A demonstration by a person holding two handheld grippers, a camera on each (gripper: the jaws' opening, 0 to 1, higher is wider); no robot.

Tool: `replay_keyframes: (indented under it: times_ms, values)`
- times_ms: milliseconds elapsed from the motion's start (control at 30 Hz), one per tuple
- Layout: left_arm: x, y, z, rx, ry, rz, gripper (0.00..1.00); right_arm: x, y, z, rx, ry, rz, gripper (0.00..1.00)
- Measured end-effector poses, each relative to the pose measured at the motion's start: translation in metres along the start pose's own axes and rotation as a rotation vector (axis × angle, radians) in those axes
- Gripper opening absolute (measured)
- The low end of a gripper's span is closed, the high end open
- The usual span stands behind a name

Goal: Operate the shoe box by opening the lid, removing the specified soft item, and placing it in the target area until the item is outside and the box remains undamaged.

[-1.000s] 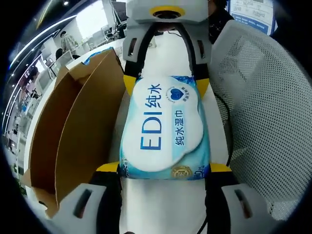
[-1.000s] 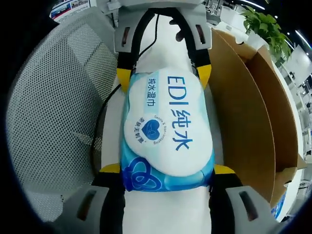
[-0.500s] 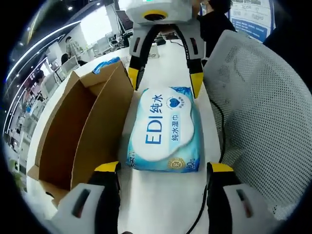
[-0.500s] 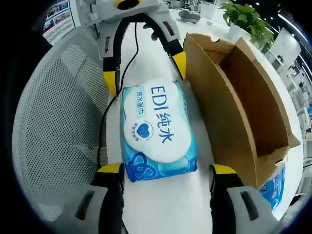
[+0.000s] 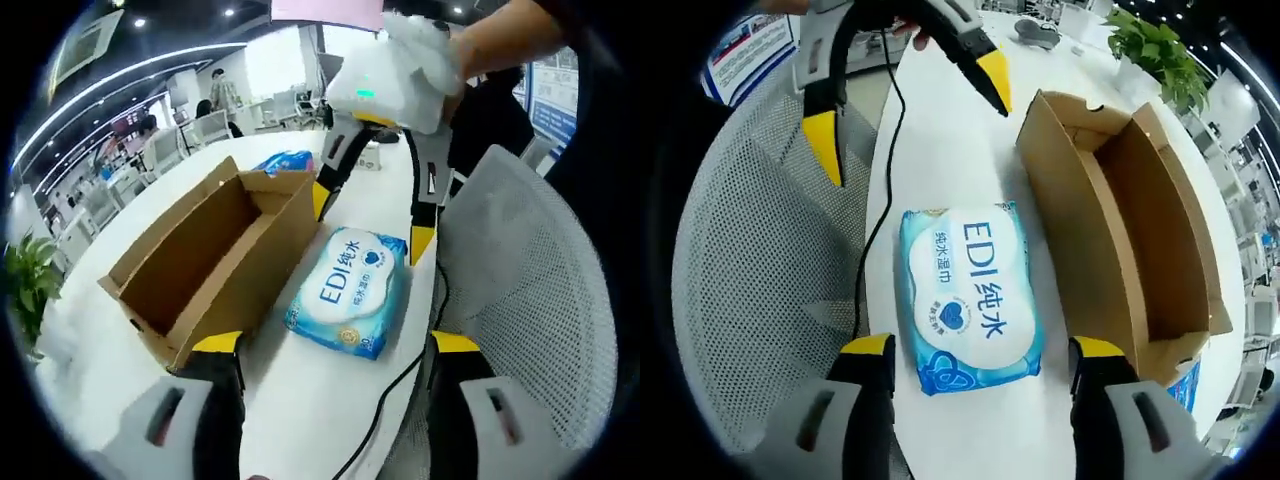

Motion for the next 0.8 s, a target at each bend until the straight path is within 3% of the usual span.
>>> replay_keyframes:
  times_ms: [200,333,467,700,800]
  values:
    - [0.026,-0.008,0.004,0.054,-0.026,0.047,0.92,0.005,0.001,0.0,-0.019,-0.008,-0.004,0.72]
    - [0.059,-0.02,0.009,0.133,-0.077,0.169,0.93,0.005,-0.008,0.003,-0.01,-0.004,0.005,0.72]
    - [0.079,-0.025,0.018,0.188,-0.133,0.216,0.94,-0.003,-0.018,0.004,0.04,-0.016,-0.018,0.7]
    - [0.086,-0.019,0.034,0.23,-0.174,0.244,0.93,-0.025,-0.032,0.0,0.068,-0.071,-0.026,0.7]
    - [0.086,-0.017,0.036,0.289,-0.188,0.258,0.93,-0.033,-0.037,-0.001,0.094,-0.078,-0.035,0.7]
Point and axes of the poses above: the point that each gripper's makers call its tool centre point, and the gripper's own axes: x roughly backward along the fingers, z roughly to its right, y roughly out of its underside, the point moved 9 cm from there along x, roughly backward along the fingers, and after that the axes turned 4 degrees about -z, right-handed, at the moved point
